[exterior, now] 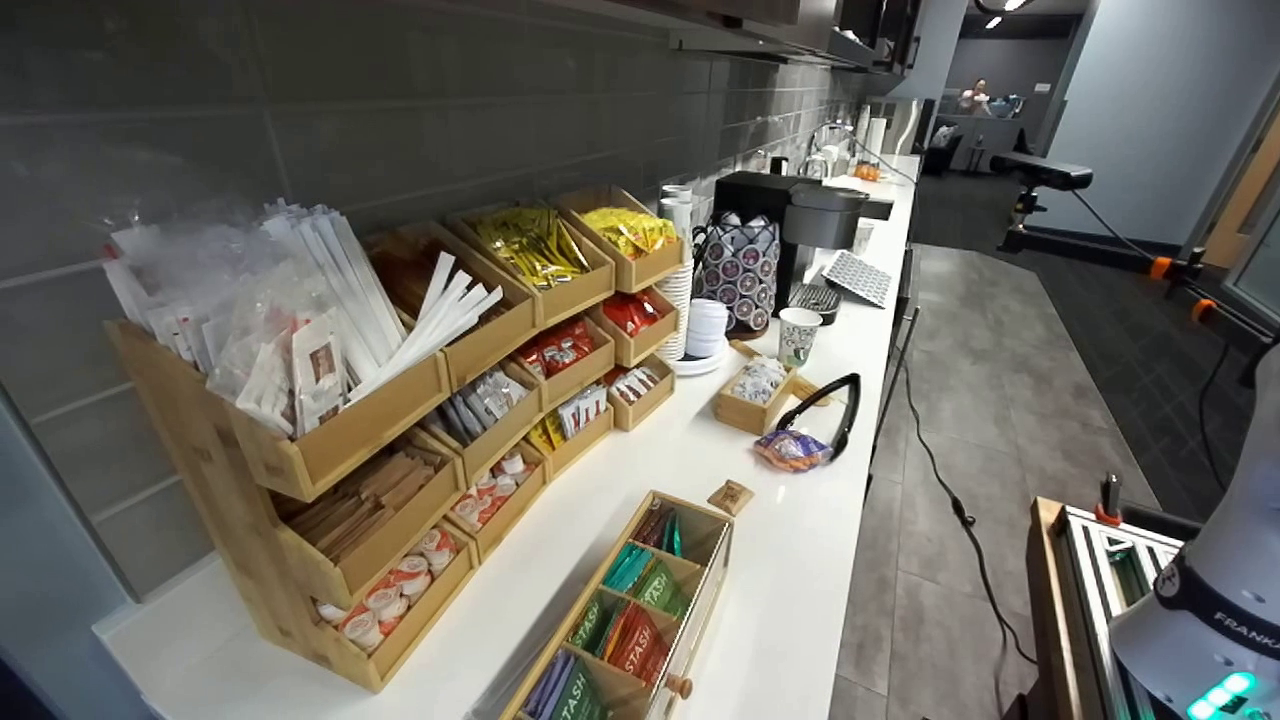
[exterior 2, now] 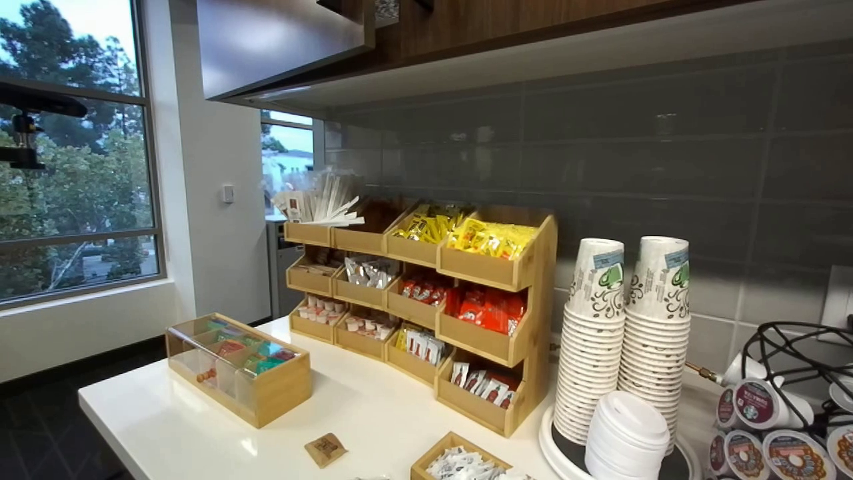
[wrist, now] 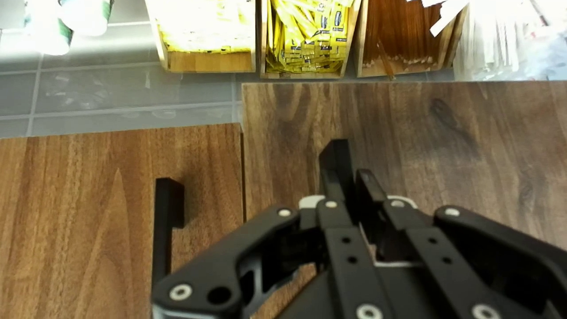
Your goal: Open the cabinet
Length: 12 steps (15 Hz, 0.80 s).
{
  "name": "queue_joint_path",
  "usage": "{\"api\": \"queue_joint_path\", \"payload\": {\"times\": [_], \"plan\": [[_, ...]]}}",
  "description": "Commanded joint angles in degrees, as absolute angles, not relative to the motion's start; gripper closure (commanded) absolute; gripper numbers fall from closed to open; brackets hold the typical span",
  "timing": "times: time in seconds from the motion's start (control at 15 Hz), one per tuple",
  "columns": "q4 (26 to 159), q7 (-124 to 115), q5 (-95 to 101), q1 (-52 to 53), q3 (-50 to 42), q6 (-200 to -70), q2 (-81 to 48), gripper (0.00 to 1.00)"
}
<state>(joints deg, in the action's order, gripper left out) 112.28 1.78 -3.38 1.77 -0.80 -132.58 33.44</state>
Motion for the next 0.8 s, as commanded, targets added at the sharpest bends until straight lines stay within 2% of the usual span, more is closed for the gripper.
{"api": "queue_joint_path", "payload": {"times": [0.0, 0.73], "plan": [[112.28, 3.81, -4.87, 6.26, 3.11, -130.59, 34.60, 0.96], [113.32, 6.01, -1.30, 7.09, 4.90, -126.54, 37.99, 0.96]]}}
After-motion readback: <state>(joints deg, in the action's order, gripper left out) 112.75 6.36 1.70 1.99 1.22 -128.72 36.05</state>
